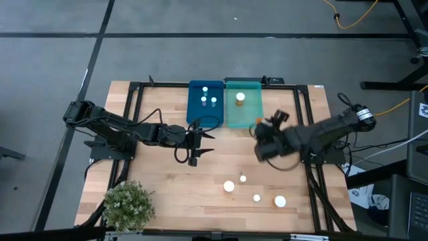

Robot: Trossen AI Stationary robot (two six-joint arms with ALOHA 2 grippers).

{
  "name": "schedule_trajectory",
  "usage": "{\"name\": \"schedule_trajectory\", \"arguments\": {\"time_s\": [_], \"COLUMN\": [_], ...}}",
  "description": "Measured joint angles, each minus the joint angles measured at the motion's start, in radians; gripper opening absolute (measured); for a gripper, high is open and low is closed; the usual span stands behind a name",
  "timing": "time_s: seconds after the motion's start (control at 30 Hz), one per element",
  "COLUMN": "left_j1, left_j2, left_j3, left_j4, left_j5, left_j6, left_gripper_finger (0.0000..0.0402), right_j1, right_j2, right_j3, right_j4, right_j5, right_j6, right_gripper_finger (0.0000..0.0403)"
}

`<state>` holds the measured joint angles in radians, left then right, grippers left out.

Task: Pick and place medicine bottles into bin by pill shape (circle, oval)
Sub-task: Put the orange pill bottle into the light blue bin

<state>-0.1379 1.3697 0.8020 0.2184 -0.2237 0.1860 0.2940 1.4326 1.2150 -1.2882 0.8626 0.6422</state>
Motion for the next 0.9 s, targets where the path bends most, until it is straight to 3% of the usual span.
{"name": "schedule_trajectory", "arguments": {"time_s": [0.13, 0.37, 0.53, 0.7, 0.9], "left_j1": [0.0, 0.0, 0.0, 0.0, 0.0], "left_j2": [0.0, 0.0, 0.0, 0.0, 0.0], "left_j3": [0.0, 0.0, 0.0, 0.0, 0.0], "left_j4": [0.0, 0.0, 0.0, 0.0, 0.0], "left_j5": [0.0, 0.0, 0.0, 0.0, 0.0], "left_j6": [0.0, 0.0, -0.001, 0.0, 0.0], "left_gripper_finger": [0.0202, 0.0202, 0.0202, 0.0202, 0.0202], "right_j1": [-0.204, -0.579, -0.776, -0.855, -0.863], "right_j2": [0.0, 0.0, 0.011, 0.077, 0.165], "right_j3": [0.013, -0.07, -0.144, -0.169, -0.169], "right_j4": [0.137, 0.513, 0.652, 0.67, 0.716], "right_j5": [-0.037, -0.419, -0.693, -0.75, -0.759], "right_j6": [-0.174, -0.528, -0.572, -0.573, -0.6], "right_gripper_finger": [0.0209, 0.0209, 0.0209, 0.021, 0.021]}}
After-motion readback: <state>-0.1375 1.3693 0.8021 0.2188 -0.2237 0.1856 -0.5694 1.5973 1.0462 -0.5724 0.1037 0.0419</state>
